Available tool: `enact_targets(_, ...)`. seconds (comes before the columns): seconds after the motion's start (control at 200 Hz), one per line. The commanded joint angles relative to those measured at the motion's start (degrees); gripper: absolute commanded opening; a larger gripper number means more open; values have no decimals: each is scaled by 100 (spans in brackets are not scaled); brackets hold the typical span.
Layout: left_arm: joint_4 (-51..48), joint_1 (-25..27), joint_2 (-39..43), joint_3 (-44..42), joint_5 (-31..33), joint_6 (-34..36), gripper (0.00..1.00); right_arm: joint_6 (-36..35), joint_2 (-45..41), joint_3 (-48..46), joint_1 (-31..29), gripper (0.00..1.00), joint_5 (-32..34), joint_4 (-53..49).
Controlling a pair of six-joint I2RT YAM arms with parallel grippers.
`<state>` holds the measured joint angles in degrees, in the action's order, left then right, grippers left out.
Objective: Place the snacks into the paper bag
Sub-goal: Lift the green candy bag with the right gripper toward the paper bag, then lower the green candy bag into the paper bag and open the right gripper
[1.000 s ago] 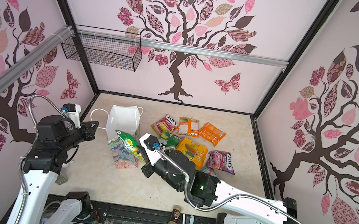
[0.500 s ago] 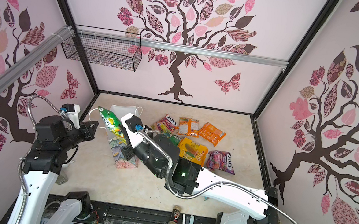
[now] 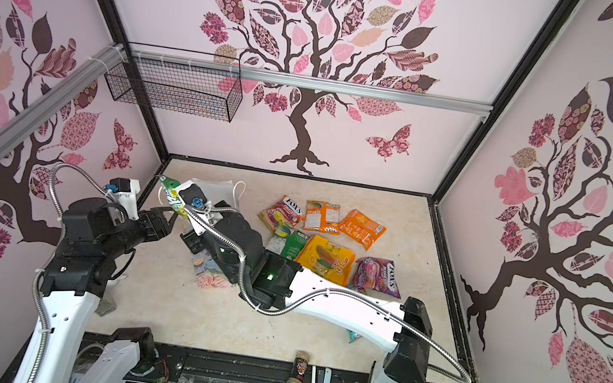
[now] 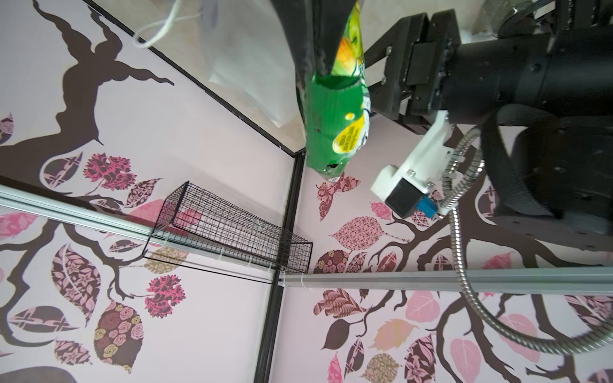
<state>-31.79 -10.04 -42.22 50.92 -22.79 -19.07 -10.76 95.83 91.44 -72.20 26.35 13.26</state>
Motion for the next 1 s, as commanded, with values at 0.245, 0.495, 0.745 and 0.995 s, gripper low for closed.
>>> enact_targets(0.245,29,-62,76,-65,162,70,74,247,303,568,371,0,-155,160)
enact_targets(0.495,23,-74,303,-115,343,62,84,277,506,667,435,0,-157,74)
enact_targets(0.745,76,-74,16,-116,-83,44,86,438,539,612,527,0,-121,66)
enact_targets(0.995,31,-68,-207,-73,-191,35,62,530,662,620,626,0,-220,63)
